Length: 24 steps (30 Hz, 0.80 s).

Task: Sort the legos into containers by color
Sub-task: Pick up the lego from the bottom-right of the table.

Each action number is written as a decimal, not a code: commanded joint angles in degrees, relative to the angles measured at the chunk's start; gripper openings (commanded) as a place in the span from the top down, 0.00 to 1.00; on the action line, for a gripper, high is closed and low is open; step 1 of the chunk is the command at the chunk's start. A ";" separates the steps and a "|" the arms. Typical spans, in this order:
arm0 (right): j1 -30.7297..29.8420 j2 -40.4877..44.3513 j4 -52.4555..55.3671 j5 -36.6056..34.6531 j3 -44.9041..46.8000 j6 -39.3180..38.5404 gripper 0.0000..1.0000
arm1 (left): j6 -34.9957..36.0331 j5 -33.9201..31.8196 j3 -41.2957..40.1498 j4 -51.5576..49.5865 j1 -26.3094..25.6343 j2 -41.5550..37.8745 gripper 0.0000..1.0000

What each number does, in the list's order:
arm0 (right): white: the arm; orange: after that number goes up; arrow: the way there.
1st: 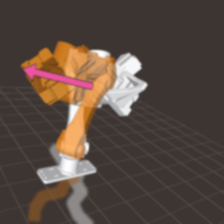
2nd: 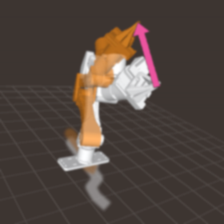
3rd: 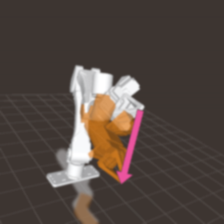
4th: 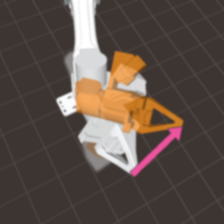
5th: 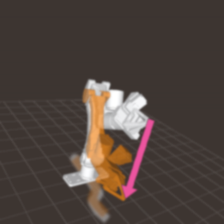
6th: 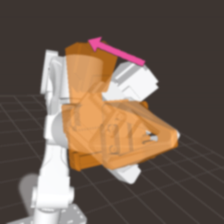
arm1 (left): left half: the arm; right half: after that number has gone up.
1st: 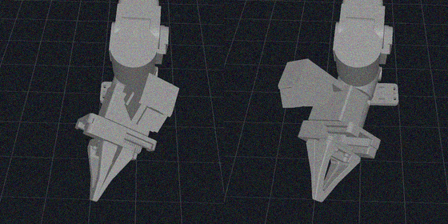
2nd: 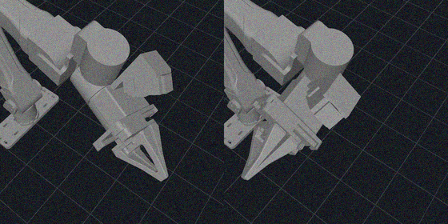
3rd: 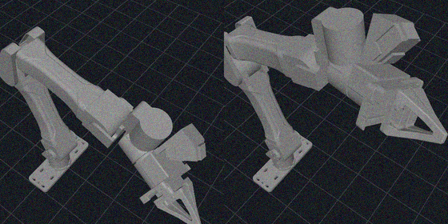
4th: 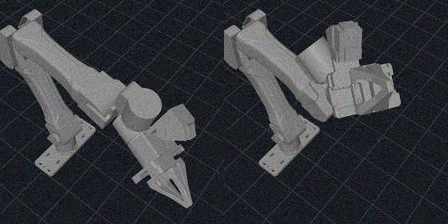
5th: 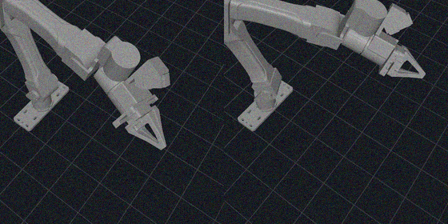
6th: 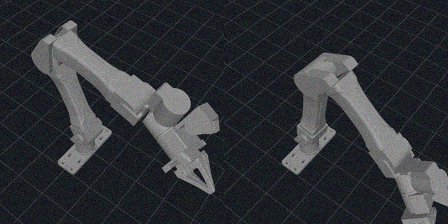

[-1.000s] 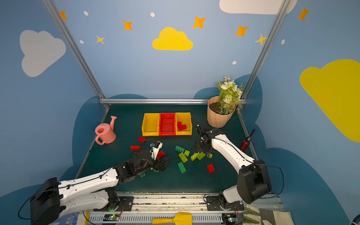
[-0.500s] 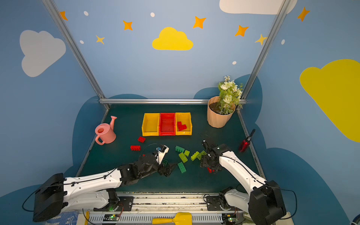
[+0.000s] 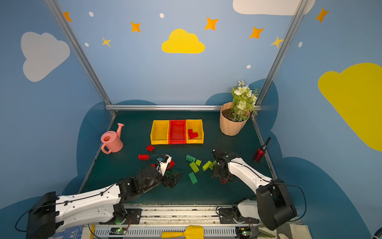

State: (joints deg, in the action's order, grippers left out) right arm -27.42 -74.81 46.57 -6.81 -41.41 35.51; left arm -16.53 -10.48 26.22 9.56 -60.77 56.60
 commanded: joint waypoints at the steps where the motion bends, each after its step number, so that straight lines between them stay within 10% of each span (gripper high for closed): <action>1: -0.16 -0.43 -1.04 1.81 1.01 -0.19 0.32 | -0.08 -1.65 -0.64 -0.51 -0.12 -0.82 0.00; 16: -1.23 -3.73 -1.36 1.53 0.15 0.35 0.68 | 0.33 -3.20 -0.44 -0.99 -0.13 -0.39 0.00; 24: -2.68 -3.79 0.49 2.54 -4.60 0.20 0.71 | 0.56 -5.00 -0.72 -3.75 -0.01 -3.11 0.00</action>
State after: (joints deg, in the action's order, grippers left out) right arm -29.06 -78.85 46.50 -4.78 -43.05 35.66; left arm -16.53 -13.82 25.89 7.75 -60.77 55.18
